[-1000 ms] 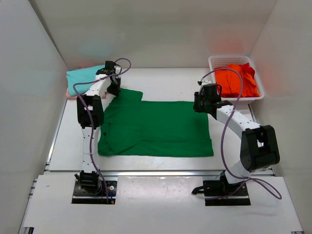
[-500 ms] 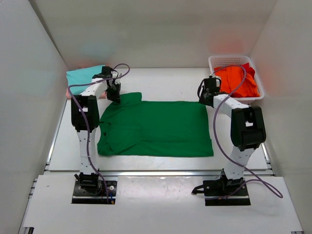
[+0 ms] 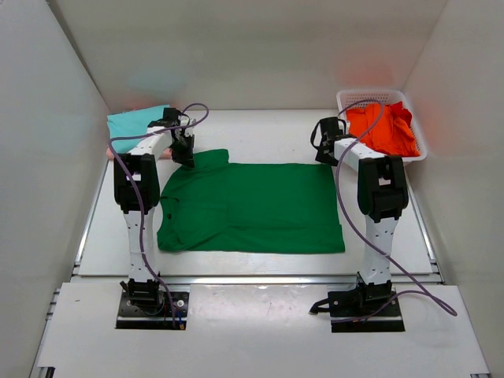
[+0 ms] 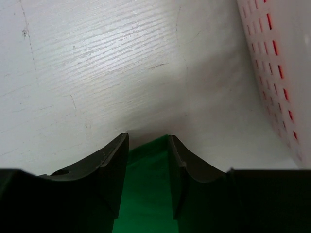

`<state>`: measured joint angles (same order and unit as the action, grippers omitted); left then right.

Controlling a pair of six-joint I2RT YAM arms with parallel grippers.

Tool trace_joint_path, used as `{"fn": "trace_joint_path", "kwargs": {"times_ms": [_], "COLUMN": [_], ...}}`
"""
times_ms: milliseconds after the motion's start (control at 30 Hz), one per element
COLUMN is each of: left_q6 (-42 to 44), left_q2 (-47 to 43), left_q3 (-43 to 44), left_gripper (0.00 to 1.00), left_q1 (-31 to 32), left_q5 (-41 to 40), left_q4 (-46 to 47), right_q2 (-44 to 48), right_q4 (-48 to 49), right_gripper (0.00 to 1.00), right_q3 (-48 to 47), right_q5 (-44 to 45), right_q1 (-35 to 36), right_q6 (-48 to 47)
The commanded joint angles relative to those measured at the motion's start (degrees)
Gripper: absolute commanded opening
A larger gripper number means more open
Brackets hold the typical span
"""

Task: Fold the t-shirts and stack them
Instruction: Grap the side of the flattened tshirt furthest away from the robot with both arms

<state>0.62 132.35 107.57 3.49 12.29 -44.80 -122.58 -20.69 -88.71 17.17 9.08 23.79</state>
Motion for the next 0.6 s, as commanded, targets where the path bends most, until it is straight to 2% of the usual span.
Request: {"fn": "trace_joint_path", "kwargs": {"times_ms": [0, 267, 333, 367, 400, 567], "left_q6": [0.3, 0.2, 0.0, 0.1, 0.0, 0.2], "left_q2": [-2.5, -3.3, -3.7, -3.8, -3.8, -3.7], "left_q3": [1.0, 1.0, 1.2, 1.1, 1.2, 3.8], "left_gripper": [0.00, 0.00, 0.00, 0.00, 0.00, 0.00], "left_q1": [-0.5, -0.6, -0.8, -0.9, -0.9, -0.8], "left_q5": [1.2, 0.4, 0.5, 0.4, 0.4, 0.3], "left_q4": [0.4, 0.0, 0.3, 0.3, 0.3, -0.3], "right_q2": [-0.3, 0.1, 0.2, 0.2, 0.2, 1.0], "right_q4": [-3.6, -5.9, -5.5, -5.6, -5.7, -4.4], "right_gripper": [0.36, 0.37, 0.27, 0.10, 0.00, 0.00], "right_q3": [-2.0, -1.7, -1.0, -1.0, -1.0, -2.3], "right_q5": [3.8, 2.8, 1.6, 0.7, 0.2, -0.9], "right_q1": [0.5, 0.4, 0.8, -0.3, -0.2, 0.3], "right_q6": [0.6, 1.3, 1.3, 1.3, 1.2, -0.8]}}
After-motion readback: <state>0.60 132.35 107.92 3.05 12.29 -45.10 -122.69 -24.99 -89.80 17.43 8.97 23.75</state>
